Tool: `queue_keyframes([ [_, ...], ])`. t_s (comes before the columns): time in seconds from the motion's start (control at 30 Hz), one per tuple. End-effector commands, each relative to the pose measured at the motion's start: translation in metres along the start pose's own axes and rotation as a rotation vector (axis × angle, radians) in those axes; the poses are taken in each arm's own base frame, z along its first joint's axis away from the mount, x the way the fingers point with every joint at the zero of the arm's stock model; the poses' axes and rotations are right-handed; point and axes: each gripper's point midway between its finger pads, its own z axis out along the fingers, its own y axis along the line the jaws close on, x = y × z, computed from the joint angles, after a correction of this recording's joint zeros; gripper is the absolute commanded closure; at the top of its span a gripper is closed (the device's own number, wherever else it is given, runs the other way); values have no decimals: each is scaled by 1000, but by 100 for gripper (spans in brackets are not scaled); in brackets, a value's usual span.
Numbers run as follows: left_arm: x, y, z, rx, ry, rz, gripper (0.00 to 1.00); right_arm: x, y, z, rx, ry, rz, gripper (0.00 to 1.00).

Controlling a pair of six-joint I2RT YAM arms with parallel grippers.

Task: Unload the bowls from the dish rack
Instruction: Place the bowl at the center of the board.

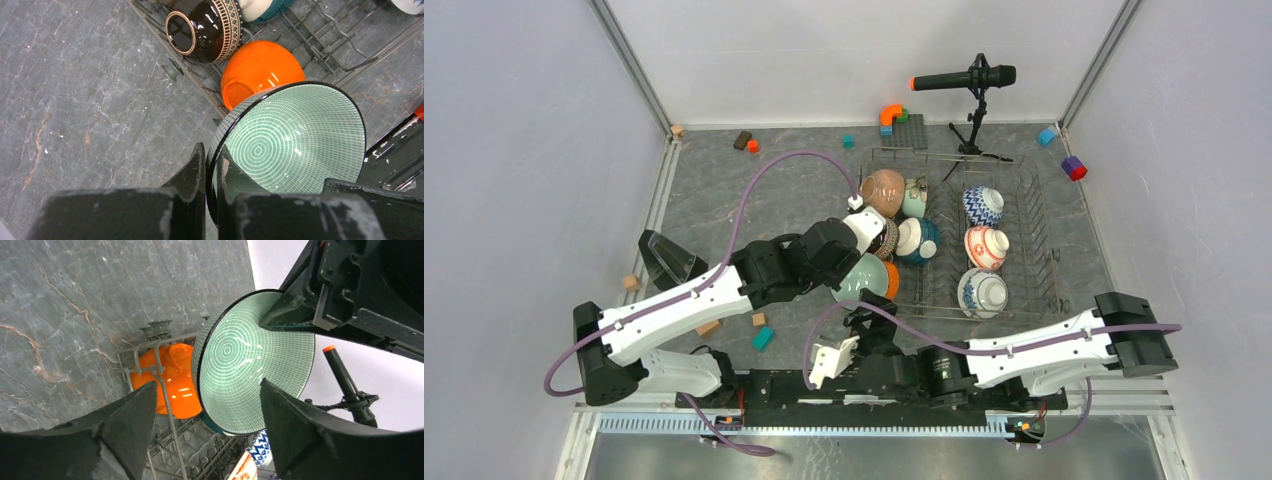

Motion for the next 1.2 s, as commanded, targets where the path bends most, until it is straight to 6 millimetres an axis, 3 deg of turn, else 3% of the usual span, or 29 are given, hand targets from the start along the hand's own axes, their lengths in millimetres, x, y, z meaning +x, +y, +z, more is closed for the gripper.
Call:
queue_keyframes([
  [0.0, -23, 10, -7, -46, -84, -61, 98, -22, -10, -8, -20, -77, 159, 15],
  [0.1, -27, 19, -10, -82, -121, -107, 98, -31, -10, -16, -79, -128, 226, 2],
  [0.27, -35, 44, -23, -153, -216, -224, 98, -39, -31, -38, -104, -243, 440, 2],
  [0.47, -38, 92, -33, -277, -310, -438, 98, -22, -68, -57, 18, -370, 761, 2],
  [0.57, -37, 121, -32, -328, -334, -594, 98, -10, -83, -47, 53, -322, 885, 2],
  [0.67, -40, 144, -25, -336, -333, -754, 98, 4, -96, -26, 52, -263, 1008, 2],
  [0.8, -23, 185, -8, -533, -243, -965, 98, 20, -104, -10, 32, -279, 1158, 2],
  [0.93, -26, 215, 21, -598, -262, -1048, 98, 36, -100, -7, 54, -282, 1209, 2],
  [1.17, -31, 259, 105, -467, -268, -1240, 98, 52, -73, -6, 7, -276, 1206, 2],
])
